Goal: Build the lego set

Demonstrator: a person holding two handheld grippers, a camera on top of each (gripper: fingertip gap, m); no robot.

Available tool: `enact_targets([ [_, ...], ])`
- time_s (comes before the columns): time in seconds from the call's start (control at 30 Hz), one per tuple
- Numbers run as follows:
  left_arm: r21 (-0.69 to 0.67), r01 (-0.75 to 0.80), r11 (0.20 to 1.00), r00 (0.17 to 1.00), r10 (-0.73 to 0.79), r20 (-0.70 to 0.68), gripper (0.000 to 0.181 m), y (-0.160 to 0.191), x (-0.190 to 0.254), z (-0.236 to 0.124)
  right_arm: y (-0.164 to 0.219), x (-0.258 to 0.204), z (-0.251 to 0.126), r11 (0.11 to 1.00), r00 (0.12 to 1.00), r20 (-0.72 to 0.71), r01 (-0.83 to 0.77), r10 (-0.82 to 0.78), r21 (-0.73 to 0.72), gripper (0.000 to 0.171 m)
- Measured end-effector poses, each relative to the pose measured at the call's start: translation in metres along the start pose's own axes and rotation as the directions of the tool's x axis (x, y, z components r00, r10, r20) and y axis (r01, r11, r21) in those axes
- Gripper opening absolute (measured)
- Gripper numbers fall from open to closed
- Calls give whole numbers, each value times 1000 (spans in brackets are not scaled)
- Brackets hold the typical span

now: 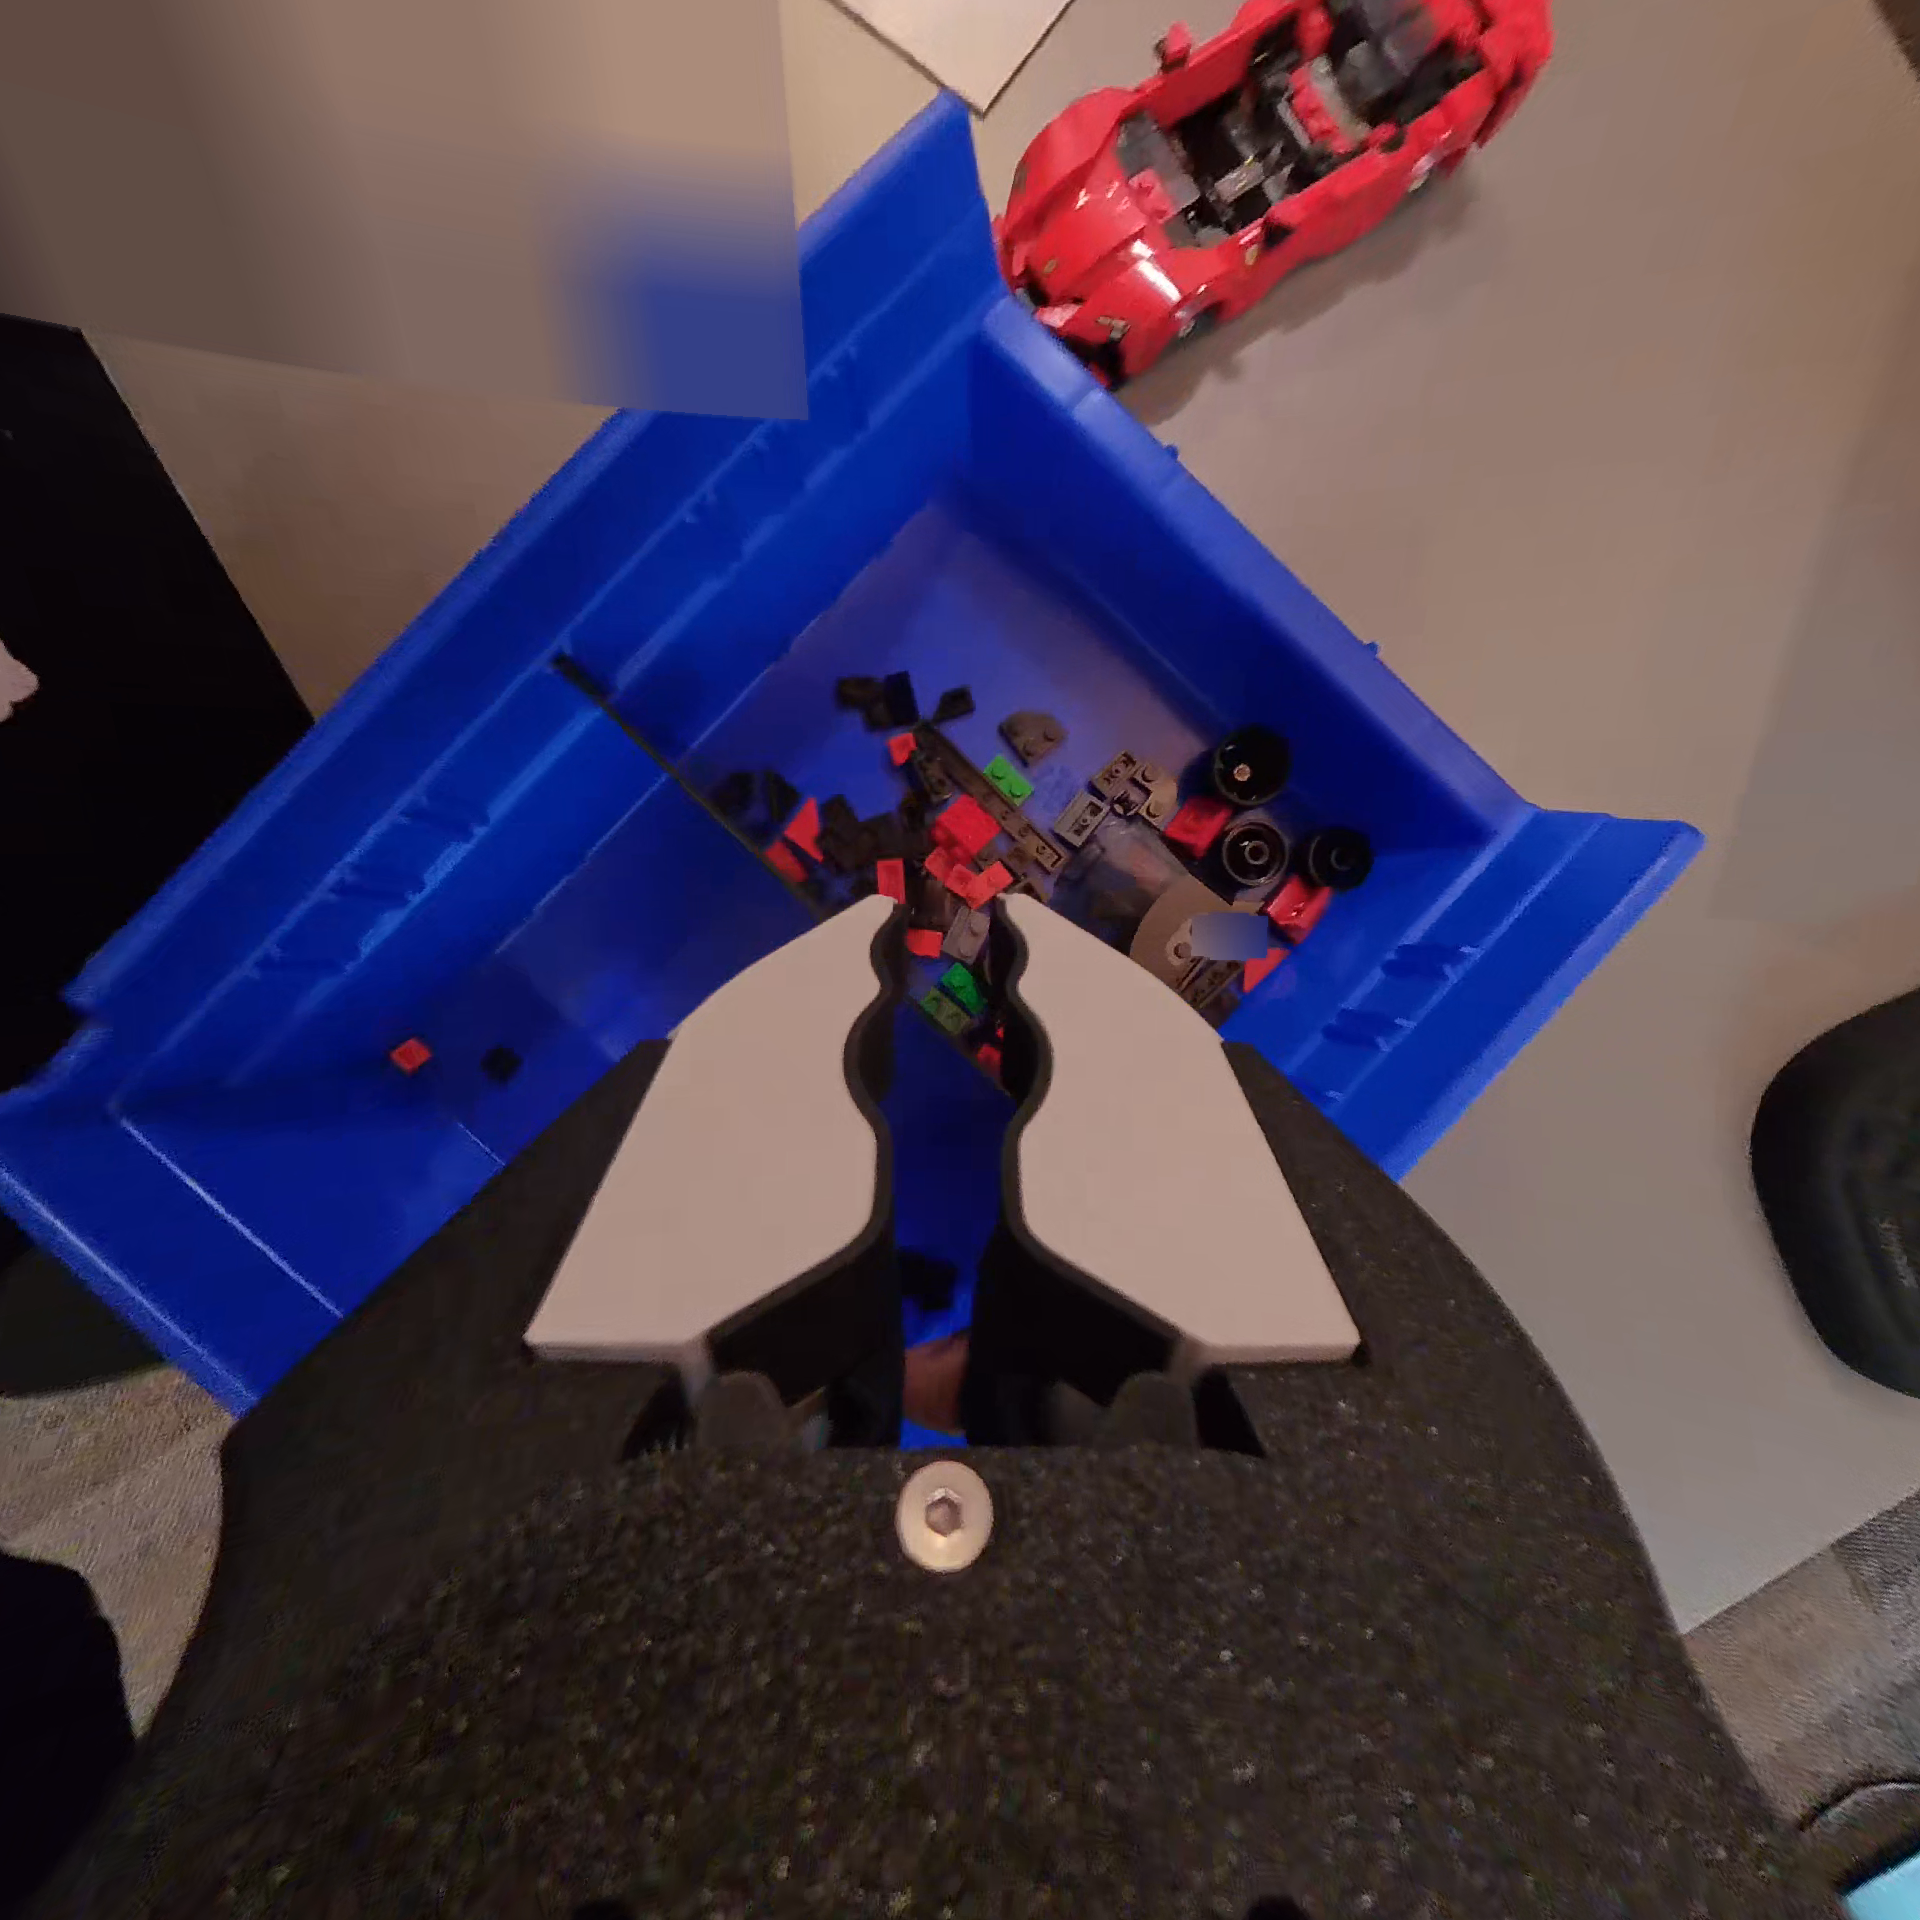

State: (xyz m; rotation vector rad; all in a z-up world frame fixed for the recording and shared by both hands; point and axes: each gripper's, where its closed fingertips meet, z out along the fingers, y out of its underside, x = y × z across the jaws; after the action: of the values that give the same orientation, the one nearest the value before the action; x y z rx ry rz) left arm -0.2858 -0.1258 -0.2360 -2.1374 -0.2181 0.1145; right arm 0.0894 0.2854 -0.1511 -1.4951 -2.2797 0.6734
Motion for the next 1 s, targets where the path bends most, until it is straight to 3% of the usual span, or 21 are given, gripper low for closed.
enact_targets([
  [0.3,67,45,997,999,-44,-29,17,-7,-2,-7,24,-6,13,998,998,55,1,3,-70,14],
  [0.43,52,44,998,999,-42,-24,18,-6,-2,-5,18,-14,19,999,993,113,28,-25,-27,13],
  [0.6,60,36,998,999,-35,-20,18,-6,-1,-5,-18,-29,52,949,925,231,316,-303,-20,15],
  [0.67,78,39,996,999,-38,-21,18,-8,-1,-7,-28,-31,75,909,878,278,415,-390,-35,8],
  [0.8,110,63,992,998,-59,-37,18,-11,-3,-11,-17,-38,109,836,788,413,539,-457,-102,12],
  [1.0,126,54,991,998,-49,-39,18,-13,-1,-13,-14,-33,127,769,710,431,637,-556,-58,20],
])
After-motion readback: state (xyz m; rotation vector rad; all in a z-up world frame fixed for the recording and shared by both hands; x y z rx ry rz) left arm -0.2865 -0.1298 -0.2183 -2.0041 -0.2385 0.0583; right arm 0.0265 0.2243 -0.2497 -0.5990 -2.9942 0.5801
